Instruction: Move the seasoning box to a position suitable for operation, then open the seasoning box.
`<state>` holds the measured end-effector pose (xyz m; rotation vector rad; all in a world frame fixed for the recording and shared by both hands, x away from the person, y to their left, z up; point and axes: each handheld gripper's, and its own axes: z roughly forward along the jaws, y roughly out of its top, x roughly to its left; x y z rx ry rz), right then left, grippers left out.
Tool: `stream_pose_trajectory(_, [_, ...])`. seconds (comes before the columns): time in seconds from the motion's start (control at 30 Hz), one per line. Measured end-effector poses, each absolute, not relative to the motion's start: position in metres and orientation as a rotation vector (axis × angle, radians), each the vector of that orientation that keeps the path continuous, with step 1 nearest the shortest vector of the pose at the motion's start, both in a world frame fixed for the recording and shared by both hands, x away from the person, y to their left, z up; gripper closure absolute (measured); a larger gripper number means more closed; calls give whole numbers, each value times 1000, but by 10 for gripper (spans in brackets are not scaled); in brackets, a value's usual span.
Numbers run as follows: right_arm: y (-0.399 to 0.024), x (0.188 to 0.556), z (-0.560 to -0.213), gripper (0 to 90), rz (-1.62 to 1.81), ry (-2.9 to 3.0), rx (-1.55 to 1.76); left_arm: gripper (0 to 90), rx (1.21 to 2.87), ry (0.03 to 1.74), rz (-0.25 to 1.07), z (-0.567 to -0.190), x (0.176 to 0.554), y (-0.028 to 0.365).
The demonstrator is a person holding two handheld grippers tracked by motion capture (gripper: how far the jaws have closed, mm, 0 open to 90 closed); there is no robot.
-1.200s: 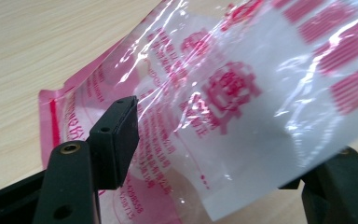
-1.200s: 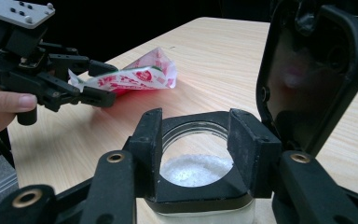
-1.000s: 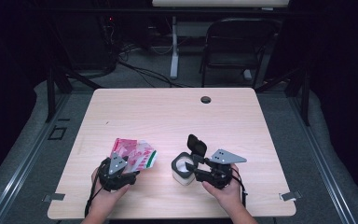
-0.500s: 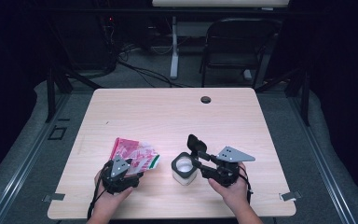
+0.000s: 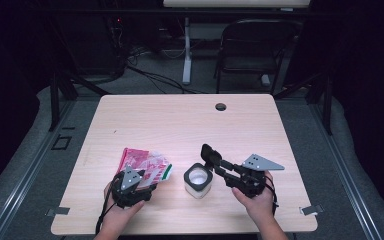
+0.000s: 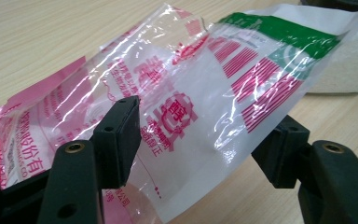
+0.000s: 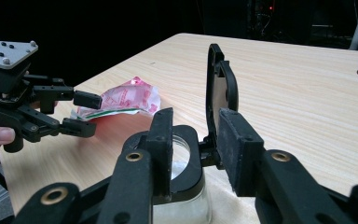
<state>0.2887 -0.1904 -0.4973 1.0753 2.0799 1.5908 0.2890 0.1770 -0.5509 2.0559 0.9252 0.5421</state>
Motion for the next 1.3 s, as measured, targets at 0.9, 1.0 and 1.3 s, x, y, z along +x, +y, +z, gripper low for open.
stream_pose_trajectory(0.9, [-216,285,-491,691,1606,1975,1175,400,2070,860,491,-549,287,164])
stream_pose_trajectory(1.0, [-218,287,-493,689,1603,1965,1198,400,2069,856,492,-549,287,163])
stream_pose_trajectory(1.3, [-219,290,-498,643,1600,1959,1225,400,2069,851,483,-550,285,160])
